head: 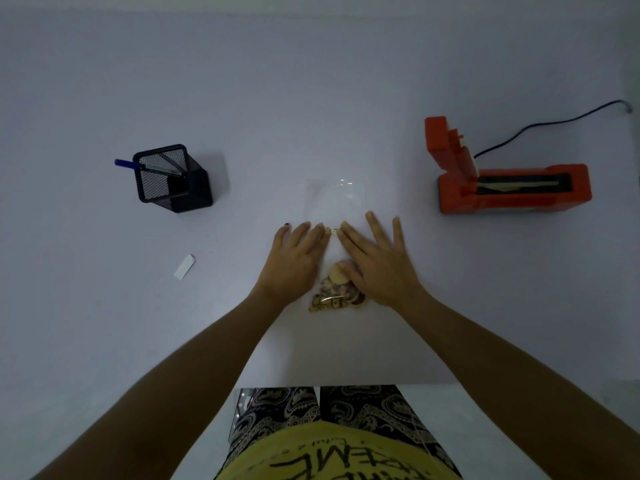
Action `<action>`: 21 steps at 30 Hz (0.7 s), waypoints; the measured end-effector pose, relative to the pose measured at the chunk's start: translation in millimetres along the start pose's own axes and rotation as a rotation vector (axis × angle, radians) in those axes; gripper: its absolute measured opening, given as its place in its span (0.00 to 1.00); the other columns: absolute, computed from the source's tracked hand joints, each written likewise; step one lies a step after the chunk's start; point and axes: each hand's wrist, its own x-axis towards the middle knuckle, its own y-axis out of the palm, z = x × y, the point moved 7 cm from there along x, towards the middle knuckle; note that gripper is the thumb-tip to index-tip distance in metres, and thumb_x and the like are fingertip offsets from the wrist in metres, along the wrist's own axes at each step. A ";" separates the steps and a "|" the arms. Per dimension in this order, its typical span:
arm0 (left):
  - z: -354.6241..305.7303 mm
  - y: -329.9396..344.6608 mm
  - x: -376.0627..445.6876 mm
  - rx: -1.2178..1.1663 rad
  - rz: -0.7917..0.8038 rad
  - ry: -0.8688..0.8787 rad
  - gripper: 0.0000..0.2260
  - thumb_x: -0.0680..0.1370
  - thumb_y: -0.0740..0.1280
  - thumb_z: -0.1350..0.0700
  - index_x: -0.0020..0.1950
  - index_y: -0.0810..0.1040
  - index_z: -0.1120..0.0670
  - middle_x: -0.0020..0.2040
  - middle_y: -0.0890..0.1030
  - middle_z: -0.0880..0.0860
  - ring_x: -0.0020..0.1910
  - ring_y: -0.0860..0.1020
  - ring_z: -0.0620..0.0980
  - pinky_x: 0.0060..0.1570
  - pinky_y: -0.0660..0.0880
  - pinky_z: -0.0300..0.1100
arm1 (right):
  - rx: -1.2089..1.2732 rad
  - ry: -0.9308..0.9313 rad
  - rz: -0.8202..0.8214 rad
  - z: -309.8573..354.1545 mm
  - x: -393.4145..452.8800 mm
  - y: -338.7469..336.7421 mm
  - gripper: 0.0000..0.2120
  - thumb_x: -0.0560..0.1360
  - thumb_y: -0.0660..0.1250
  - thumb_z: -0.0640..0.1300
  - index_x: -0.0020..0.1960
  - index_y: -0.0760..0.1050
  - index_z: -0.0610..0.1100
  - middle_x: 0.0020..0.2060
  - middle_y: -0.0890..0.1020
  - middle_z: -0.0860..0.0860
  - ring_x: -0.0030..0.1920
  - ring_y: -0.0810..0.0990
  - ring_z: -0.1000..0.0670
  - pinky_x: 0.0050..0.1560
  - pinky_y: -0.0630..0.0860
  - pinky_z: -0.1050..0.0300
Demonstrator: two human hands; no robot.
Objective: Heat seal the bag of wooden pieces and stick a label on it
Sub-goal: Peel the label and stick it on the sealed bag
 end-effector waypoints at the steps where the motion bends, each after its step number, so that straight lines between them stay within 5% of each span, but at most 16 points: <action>1: 0.7 0.4 0.5 0.006 0.001 0.010 0.24 0.75 0.61 0.54 0.70 0.70 0.59 0.67 0.74 0.58 0.65 0.73 0.59 0.63 0.70 0.60 | -0.012 -0.013 -0.002 -3.4 -0.8 -0.5 0.30 0.81 0.46 0.61 0.76 0.61 0.47 0.75 0.65 0.51 0.77 0.54 0.37 0.69 0.51 0.26; 9: 1.2 -1.6 4.5 0.003 -0.003 -0.027 0.25 0.71 0.71 0.54 0.67 0.74 0.58 0.64 0.77 0.56 0.63 0.76 0.58 0.64 0.67 0.62 | 0.057 0.076 -0.003 -13.9 -7.7 1.1 0.29 0.81 0.45 0.61 0.75 0.64 0.47 0.74 0.67 0.52 0.76 0.59 0.41 0.71 0.52 0.28; 14: 6.7 -16.6 4.6 -0.093 -0.130 -0.104 0.22 0.70 0.71 0.61 0.64 0.76 0.57 0.62 0.79 0.55 0.60 0.77 0.55 0.65 0.66 0.61 | 0.378 0.339 -0.214 -25.4 -12.7 -16.1 0.26 0.78 0.61 0.55 0.71 0.67 0.44 0.69 0.72 0.45 0.69 0.69 0.43 0.69 0.66 0.42; 17: 16.9 -26.7 -1.7 -0.224 -0.199 -0.301 0.21 0.70 0.71 0.63 0.63 0.76 0.58 0.60 0.78 0.59 0.57 0.77 0.59 0.55 0.74 0.53 | 0.716 0.596 -0.243 -34.6 -20.9 -16.0 0.27 0.75 0.69 0.48 0.70 0.67 0.42 0.63 0.74 0.43 0.62 0.73 0.45 0.61 0.73 0.51; 21: 35.0 -13.8 -20.4 -0.644 -0.159 -0.720 0.17 0.79 0.66 0.55 0.66 0.72 0.58 0.61 0.74 0.57 0.58 0.74 0.54 0.54 0.72 0.44 | 1.012 0.810 -0.210 -43.8 -27.0 -9.2 0.21 0.72 0.74 0.46 0.61 0.74 0.39 0.42 0.79 0.49 0.43 0.78 0.51 0.44 0.70 0.63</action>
